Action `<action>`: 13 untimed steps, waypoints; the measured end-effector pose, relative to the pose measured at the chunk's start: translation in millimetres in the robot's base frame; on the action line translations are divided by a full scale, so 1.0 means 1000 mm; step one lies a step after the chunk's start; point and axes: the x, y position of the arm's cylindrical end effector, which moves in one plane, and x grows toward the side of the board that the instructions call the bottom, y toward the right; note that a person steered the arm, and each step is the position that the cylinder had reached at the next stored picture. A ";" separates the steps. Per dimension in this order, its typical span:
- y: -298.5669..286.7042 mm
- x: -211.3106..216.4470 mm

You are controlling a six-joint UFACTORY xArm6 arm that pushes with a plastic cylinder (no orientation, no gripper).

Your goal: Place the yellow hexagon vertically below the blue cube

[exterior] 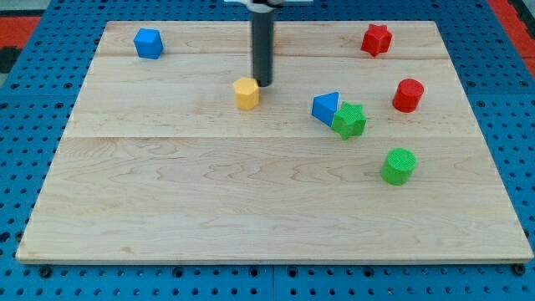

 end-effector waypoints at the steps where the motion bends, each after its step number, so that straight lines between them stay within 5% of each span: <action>1: -0.045 0.034; 3: 0.013 0.042; 5: -0.028 0.081; 8: -0.112 0.039; 9: -0.148 0.055; 11: -0.086 0.084; 12: -0.119 0.125; 13: -0.145 0.110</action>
